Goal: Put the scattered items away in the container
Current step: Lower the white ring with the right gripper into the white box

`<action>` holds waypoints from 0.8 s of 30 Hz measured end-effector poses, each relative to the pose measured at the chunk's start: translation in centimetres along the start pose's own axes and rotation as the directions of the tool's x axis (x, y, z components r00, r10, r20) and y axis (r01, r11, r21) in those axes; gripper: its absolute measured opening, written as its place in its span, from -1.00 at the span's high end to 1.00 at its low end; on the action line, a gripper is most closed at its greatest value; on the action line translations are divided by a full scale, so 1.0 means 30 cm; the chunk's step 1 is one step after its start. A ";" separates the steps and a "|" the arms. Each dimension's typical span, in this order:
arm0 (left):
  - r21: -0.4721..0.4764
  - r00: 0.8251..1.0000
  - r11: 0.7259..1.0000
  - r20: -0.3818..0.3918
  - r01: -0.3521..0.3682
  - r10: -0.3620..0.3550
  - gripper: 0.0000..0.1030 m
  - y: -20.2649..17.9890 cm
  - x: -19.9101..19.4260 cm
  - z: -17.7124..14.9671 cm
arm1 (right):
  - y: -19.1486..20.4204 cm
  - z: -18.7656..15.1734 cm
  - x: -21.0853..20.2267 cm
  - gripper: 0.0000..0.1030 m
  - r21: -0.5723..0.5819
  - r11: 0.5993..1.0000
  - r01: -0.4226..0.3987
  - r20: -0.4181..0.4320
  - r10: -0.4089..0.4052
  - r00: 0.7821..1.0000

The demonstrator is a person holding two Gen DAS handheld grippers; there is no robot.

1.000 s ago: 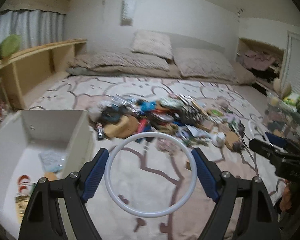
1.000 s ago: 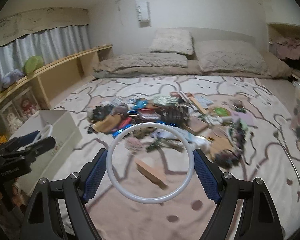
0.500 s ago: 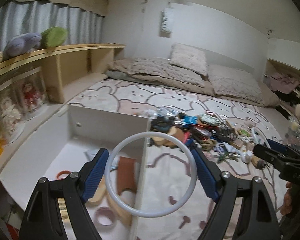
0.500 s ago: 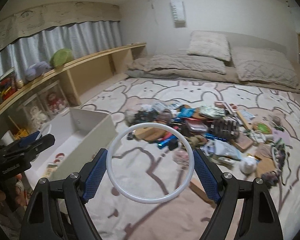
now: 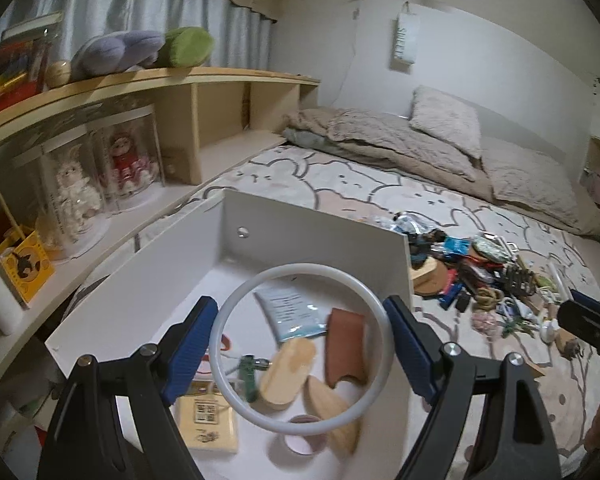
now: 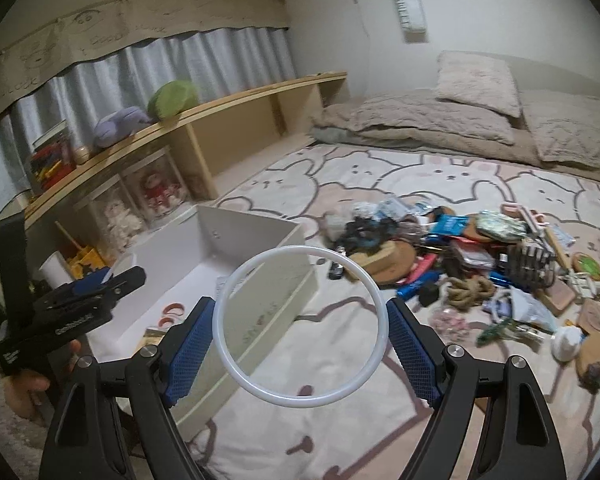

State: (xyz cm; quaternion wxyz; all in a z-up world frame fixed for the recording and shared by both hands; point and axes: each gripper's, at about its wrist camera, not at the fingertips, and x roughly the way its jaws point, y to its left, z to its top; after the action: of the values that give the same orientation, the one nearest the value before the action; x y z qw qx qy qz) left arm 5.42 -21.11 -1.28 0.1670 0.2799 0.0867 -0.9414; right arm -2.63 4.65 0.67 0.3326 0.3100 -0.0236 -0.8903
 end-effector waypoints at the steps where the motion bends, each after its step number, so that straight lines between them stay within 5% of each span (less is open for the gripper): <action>1: -0.002 1.000 1.000 -0.004 -0.006 0.006 -0.63 0.008 0.006 -0.002 | 0.008 0.005 0.006 -0.64 -0.006 1.000 -0.005 -0.002 0.005 1.000; 24: -0.032 0.990 0.992 -0.075 -0.119 0.117 -0.63 0.174 0.130 -0.002 | 0.205 0.085 0.156 -0.64 -0.119 0.986 -0.113 -0.080 0.104 0.991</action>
State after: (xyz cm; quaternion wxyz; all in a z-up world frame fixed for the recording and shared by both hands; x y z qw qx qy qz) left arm 4.26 -26.97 -3.88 0.2241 0.3155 0.0930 -0.9174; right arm -3.28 -3.38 1.76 0.3996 0.3199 0.0268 -0.8586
